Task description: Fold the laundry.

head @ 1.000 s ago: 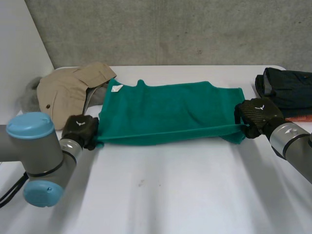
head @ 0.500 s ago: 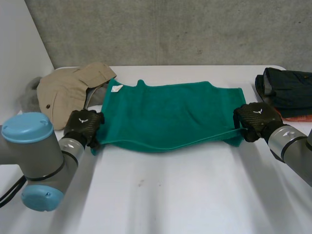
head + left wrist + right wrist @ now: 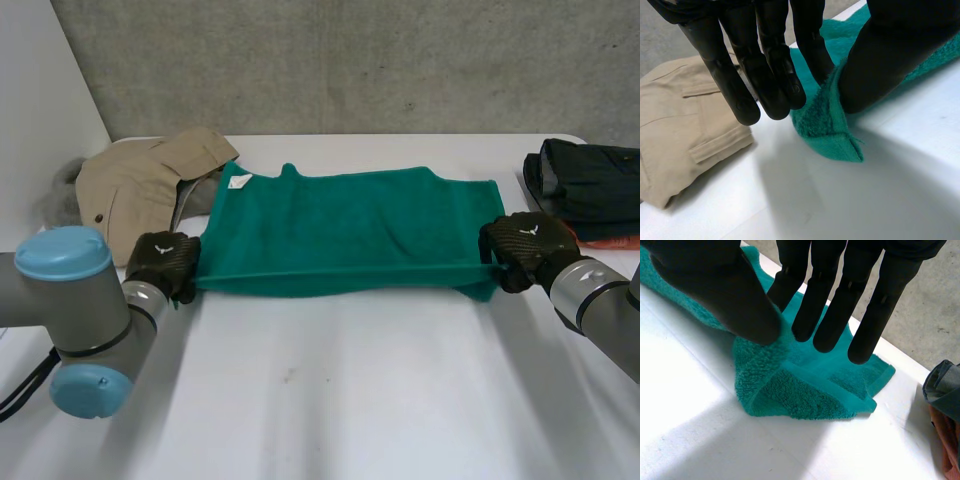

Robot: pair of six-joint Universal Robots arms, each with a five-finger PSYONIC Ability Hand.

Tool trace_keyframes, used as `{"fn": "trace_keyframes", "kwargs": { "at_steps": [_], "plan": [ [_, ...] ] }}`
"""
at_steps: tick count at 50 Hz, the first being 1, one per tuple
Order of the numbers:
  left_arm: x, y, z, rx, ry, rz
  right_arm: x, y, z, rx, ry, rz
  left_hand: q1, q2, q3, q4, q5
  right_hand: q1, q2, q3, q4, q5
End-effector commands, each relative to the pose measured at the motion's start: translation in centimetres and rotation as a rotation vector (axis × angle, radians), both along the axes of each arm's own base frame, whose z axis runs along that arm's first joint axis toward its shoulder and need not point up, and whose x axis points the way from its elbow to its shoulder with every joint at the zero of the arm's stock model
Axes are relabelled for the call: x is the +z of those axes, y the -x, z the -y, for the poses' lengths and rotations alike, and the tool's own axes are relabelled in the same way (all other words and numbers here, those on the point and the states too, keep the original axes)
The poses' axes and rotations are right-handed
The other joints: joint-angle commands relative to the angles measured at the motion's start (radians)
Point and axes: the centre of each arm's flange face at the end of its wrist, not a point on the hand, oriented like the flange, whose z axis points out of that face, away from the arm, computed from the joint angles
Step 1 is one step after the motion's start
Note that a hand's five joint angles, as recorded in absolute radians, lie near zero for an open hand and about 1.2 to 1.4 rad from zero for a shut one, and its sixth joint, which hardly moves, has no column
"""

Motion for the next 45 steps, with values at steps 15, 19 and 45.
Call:
{"fn": "trace_keyframes", "kwargs": {
  "at_steps": [15, 19, 45],
  "plan": [
    [2.5, 0.4, -1.2, -0.027, 0.051, -0.022, 3.7, 3.9, 3.3, -0.049, -0.121, -0.100, 0.233, 0.204, 0.210, 0.202, 0.235, -0.637, -0.658, -0.662, -0.664, -0.668],
    [2.8, 0.4, -1.2, -0.026, 0.058, -0.030, 2.8, 3.6, 4.5, 0.063, -0.059, -0.238, 0.233, 0.204, 0.210, 0.202, 0.235, -0.575, -0.596, -0.600, -0.602, -0.607],
    [3.6, -0.4, -1.3, -0.007, 0.066, -0.035, -2.0, -5.0, 5.7, 0.439, -0.105, -0.238, 0.233, 0.204, 0.210, 0.202, 0.235, -0.531, -0.551, -0.555, -0.558, -0.562]
  ]
}}
